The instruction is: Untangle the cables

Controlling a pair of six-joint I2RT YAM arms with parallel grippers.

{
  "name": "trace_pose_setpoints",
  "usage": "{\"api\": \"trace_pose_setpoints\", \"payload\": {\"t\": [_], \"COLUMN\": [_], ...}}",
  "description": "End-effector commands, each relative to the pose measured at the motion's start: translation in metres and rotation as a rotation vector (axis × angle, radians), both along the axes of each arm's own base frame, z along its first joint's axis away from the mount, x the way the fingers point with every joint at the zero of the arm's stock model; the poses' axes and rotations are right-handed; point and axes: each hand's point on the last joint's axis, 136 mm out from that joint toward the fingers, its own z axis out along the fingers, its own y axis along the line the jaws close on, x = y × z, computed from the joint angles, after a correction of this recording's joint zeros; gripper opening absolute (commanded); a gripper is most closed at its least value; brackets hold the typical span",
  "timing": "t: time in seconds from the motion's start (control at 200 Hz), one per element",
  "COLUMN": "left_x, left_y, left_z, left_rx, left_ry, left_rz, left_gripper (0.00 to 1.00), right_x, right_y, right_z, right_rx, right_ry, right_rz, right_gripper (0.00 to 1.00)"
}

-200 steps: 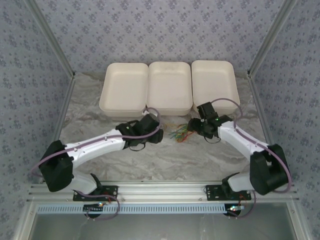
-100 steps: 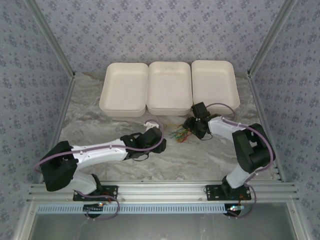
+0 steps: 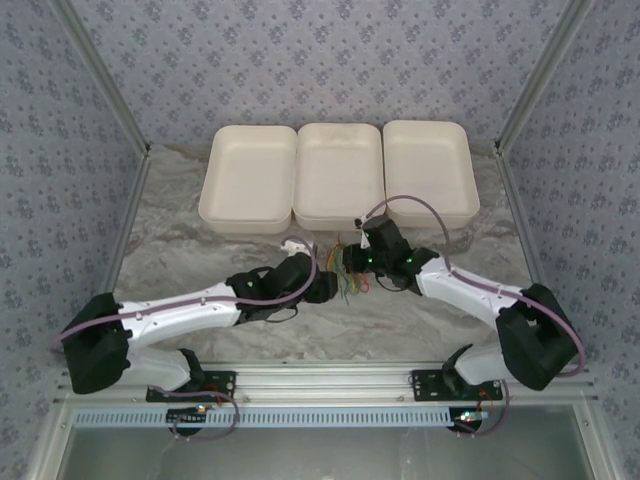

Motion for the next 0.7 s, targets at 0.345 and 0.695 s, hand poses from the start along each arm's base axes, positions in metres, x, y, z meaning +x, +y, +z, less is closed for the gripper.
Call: {"api": "trace_pose_setpoints", "payload": {"t": [0.345,0.695], "left_x": [0.013,0.003], "left_y": [0.007,0.009], "left_z": [0.036,-0.015], "left_rx": [-0.422,0.057], "left_ry": [0.117,0.020], "left_rz": [0.079,-0.251], "left_gripper": [0.77,0.75], "right_x": [-0.028,-0.053], "right_y": [0.032,0.041], "right_z": [-0.009,0.010], "right_rx": [-0.010,0.028], "right_ry": [-0.059,0.078], "right_rz": [0.277,0.486], "right_gripper": [0.00,0.00]}}
